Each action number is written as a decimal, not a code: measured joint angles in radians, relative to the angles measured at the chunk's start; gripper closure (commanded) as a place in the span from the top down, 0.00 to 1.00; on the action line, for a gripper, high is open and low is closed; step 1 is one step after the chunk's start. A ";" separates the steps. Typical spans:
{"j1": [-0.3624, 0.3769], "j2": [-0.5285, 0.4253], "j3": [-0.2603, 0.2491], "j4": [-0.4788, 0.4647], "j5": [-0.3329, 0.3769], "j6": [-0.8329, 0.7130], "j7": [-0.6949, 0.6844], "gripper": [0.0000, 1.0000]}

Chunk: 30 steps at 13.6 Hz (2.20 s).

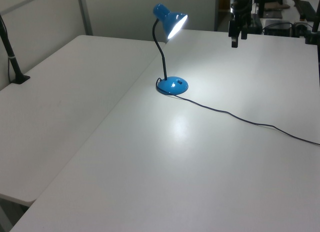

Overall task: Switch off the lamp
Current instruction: 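Move the gripper toward the blue lamp's round base, then lower the gripper onto the switch on the lamp base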

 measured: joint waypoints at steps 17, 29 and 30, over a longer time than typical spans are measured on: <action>0.008 0.433 0.011 0.174 0.019 0.606 -0.087 0.00; 0.003 0.496 0.008 0.178 0.019 0.718 -0.163 0.00; 0.004 0.497 0.009 0.177 0.019 0.718 -0.163 0.00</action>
